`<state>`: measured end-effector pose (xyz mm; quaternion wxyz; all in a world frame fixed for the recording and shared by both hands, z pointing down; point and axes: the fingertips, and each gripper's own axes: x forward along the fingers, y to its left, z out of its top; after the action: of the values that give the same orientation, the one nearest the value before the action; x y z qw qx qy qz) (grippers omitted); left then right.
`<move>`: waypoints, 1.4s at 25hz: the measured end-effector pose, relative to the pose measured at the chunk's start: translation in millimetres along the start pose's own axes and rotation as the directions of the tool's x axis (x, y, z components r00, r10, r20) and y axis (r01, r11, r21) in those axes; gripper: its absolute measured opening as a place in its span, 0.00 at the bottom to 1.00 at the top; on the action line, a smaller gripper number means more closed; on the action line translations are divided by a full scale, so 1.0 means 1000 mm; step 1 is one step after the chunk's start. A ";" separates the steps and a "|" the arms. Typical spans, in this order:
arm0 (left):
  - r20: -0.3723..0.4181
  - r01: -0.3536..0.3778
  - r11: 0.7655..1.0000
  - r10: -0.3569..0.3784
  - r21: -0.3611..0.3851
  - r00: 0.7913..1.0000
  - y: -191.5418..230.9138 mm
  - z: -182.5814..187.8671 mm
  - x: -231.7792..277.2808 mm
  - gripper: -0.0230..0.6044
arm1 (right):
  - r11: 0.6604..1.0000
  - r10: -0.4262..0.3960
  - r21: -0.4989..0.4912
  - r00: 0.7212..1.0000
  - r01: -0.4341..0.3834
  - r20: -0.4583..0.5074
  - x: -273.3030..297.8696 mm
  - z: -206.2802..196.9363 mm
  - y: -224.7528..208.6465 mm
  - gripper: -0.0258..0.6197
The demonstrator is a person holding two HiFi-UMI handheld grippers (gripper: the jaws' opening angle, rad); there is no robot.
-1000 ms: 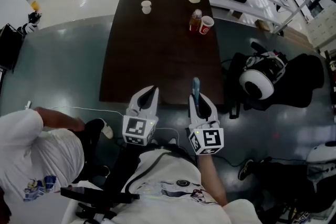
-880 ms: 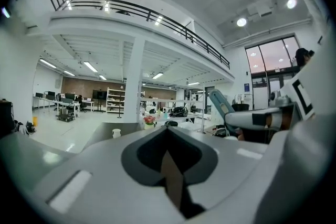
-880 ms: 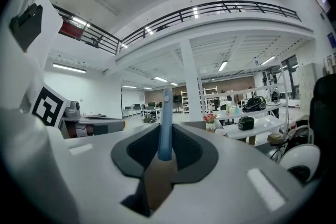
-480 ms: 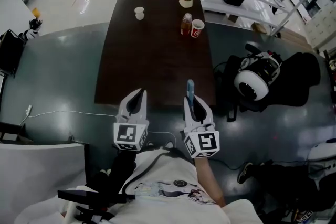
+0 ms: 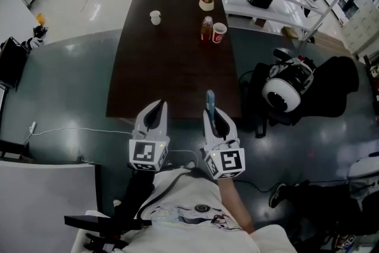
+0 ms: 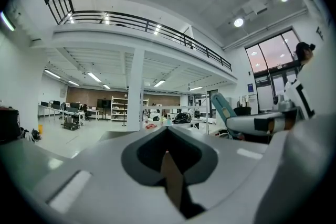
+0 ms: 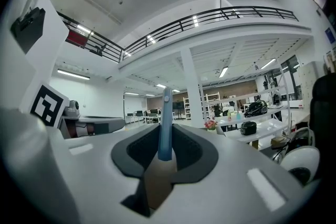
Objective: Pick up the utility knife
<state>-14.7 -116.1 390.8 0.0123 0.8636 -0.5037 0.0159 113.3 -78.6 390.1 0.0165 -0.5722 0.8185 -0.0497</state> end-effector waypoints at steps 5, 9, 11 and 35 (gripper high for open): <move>0.006 0.000 1.000 0.000 0.007 1.000 -0.001 0.001 -0.001 0.03 | 1.000 -0.004 -0.008 1.000 0.004 0.014 -0.001 0.003 0.001 0.15; 0.010 0.004 1.000 -0.004 0.007 1.000 0.000 0.002 -0.003 0.03 | 1.000 -0.006 -0.011 1.000 0.006 0.016 0.000 0.003 0.002 0.15; 0.013 0.003 1.000 -0.003 0.006 1.000 0.002 0.000 -0.003 0.03 | 1.000 -0.007 -0.014 1.000 0.007 0.016 0.001 0.002 0.003 0.15; 0.009 0.024 1.000 -0.024 -0.006 1.000 0.008 -0.002 0.001 0.03 | 0.999 -0.024 -0.029 1.000 0.024 0.002 0.007 -0.001 0.007 0.15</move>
<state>-21.5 -120.7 392.8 0.0130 0.8695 -0.4936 0.0102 104.2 -82.8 390.4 0.0083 -0.5822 0.8122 -0.0374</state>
